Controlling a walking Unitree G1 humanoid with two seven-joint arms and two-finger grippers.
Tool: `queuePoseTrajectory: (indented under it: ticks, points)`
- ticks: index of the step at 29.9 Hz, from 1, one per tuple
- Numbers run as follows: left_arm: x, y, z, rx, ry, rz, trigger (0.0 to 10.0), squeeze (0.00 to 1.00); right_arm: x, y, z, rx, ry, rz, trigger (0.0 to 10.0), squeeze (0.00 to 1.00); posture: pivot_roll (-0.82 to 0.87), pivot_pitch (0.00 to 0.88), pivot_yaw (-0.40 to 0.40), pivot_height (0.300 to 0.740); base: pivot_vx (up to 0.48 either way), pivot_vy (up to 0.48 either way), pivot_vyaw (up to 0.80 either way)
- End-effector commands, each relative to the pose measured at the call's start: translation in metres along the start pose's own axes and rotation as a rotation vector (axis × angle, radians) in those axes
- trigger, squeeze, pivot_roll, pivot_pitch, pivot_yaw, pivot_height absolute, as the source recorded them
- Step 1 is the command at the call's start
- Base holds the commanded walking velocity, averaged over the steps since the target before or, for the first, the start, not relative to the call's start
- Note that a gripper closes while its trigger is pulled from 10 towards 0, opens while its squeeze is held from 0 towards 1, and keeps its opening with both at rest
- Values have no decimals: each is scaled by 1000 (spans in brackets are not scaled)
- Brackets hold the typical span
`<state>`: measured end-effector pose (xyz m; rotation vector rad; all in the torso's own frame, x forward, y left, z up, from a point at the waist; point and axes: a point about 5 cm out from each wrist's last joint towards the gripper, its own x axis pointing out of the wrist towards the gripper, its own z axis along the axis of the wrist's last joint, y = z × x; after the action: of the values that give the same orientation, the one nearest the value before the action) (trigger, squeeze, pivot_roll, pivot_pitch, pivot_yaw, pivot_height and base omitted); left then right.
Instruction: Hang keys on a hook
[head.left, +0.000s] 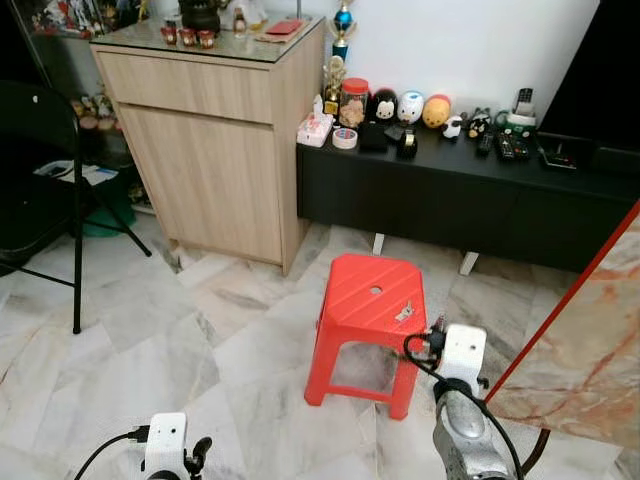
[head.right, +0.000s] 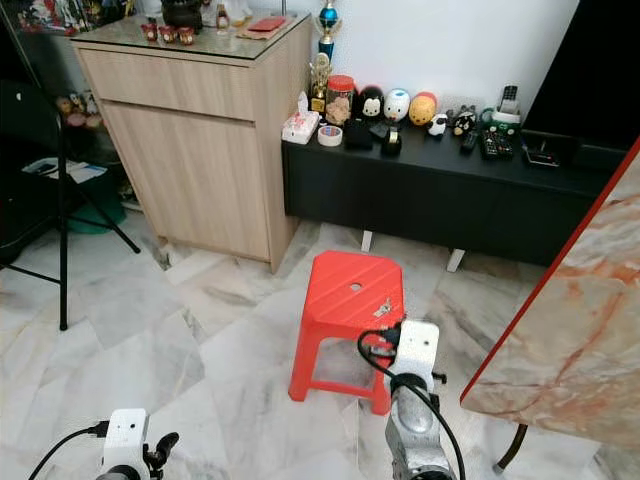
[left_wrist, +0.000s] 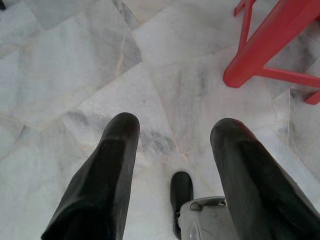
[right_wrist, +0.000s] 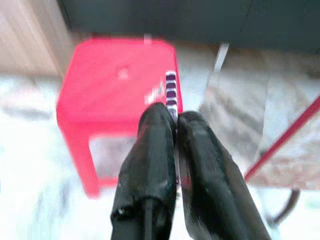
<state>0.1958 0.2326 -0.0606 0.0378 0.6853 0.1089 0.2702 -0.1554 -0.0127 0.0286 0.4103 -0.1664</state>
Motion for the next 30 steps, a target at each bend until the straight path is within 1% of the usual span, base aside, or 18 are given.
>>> queuePoseTrajectory:
  ticks: [1, 2, 3, 7, 8, 9, 10, 12, 14, 17, 21, 22, 24, 26, 30]
  points:
    - [1, -3, 2, 1, -12, -3, 10000, 0, -1, -6, -12, -30, 88, -3, 10000, 0, 56, 10, -70, 740, 0, 0, 0]
    - [1, -4, 2, -2, -11, -2, 10000, 0, -3, -9, -22, -50, 144, 0, 10000, 0, 56, 10, -70, 740, 0, 0, 0]
    - [1, -4, 2, -2, -11, -2, 10000, 0, -3, -9, -22, -50, 144, 0, 10000, 0, 56, 10, -70, 740, 0, 0, 0]
    - [1, -5, 2, -19, -8, -8, 10000, 0, -9, -12, -37, -59, 218, 4, 10000, 0, 56, 17, -65, 740, 0, 0, 0]
    - [2, -5, 2, -14, -8, -10, 10000, 0, -11, -13, -42, -34, 233, -2, 10000, 0, 63, 21, -64, 740, 0, 0, 0]
    - [2, -5, 2, -14, -8, -10, 10000, 0, -11, -13, -42, -34, 233, -2, 10000, 0, 63, 21, -64, 740, 0, 0, 0]
    - [2, -4, 3, -12, -8, -8, 10000, 0, -12, -15, -45, -8, 242, -15, 10000, 0, 63, 21, -64, 740, 0, 0, 0]
    - [2, -4, 3, -12, -11, -6, 10000, 0, -13, -15, -45, 29, 239, -22, 10000, 0, 63, 21, -63, 740, 0, 0, 0]
    - [2, -3, 4, -9, -12, -7, 10000, 0, -13, -15, -45, 49, 236, -31, 10000, 0, 58, 17, -61, 740, 0, 0, -800]
    - [2, -3, 4, 1, -12, -8, 10000, 0, -16, -15, -49, 26, 235, -25, 10000, 0, 60, 13, -60, 740, 0, 0, -800]
    - [2, -2, 4, 12, -12, -8, 10000, 0, -16, -13, -49, 28, 236, -18, 10000, 0, 70, 2, -65, 740, 0, 0, -800]
    - [2, -1, 4, 26, -12, -5, 10000, 0, -16, -12, -48, 31, 224, -12, 10000, 0, 70, 2, -65, 740, 0, 0, -800]
    - [2, -1, 4, 32, -13, -4, 10000, 0, -15, -12, -47, 33, 216, -10, 10000, 0, 70, 2, -65, 740, 0, -262, -800]
    - [1, -1, 3, 41, -13, -3, 10000, 0, -13, -12, -42, 45, 188, -14, 10000, 0, 65, 0, -62, 740, 0, -394, 0]
    - [0, -1, 2, 44, -12, -8, 10000, 0, -11, -11, -39, 48, 176, -12, 10000, 0, 65, 0, -60, 740, 0, -408, 0]
